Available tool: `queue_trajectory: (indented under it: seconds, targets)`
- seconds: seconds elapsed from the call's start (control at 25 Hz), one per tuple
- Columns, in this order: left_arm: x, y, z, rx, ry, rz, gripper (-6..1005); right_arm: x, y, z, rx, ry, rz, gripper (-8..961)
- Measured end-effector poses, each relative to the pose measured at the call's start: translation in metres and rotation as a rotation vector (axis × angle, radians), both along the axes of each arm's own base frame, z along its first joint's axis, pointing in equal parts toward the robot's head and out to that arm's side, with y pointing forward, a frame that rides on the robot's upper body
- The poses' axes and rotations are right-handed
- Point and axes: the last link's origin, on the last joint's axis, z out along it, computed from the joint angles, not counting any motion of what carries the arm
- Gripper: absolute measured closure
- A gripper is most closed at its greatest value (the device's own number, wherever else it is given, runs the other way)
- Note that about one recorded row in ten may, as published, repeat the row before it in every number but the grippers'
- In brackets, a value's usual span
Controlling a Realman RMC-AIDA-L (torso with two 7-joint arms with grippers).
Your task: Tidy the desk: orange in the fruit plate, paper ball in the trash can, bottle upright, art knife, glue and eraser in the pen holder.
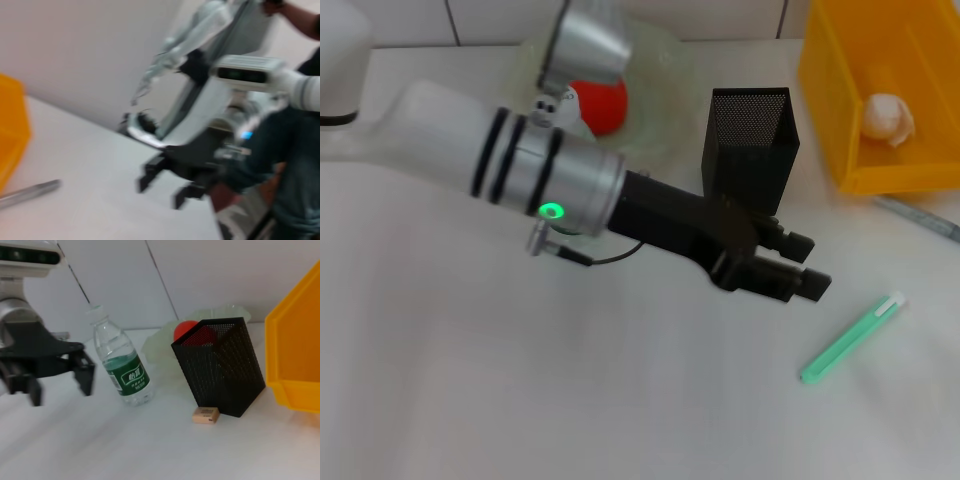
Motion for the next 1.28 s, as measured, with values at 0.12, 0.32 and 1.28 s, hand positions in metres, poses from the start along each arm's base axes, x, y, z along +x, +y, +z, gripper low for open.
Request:
queue_trajectory:
  seconds: [0.12, 0.32, 1.28]
  targets:
    - [-0.015, -0.015, 0.016, -0.047, -0.055, -0.016, 464, -0.009, 0.012, 0.004, -0.056, -0.030, 0.014, 324]
    - [-0.066, -0.046, 0.032, -0.021, -0.114, 0.028, 467, -0.039, 0.042, 0.015, -0.172, -0.123, 0.076, 325]
    - [-0.111, -0.075, 0.057, 0.150, -0.273, 0.173, 468, -0.221, 0.143, -0.048, -0.594, -1.194, 0.781, 327]
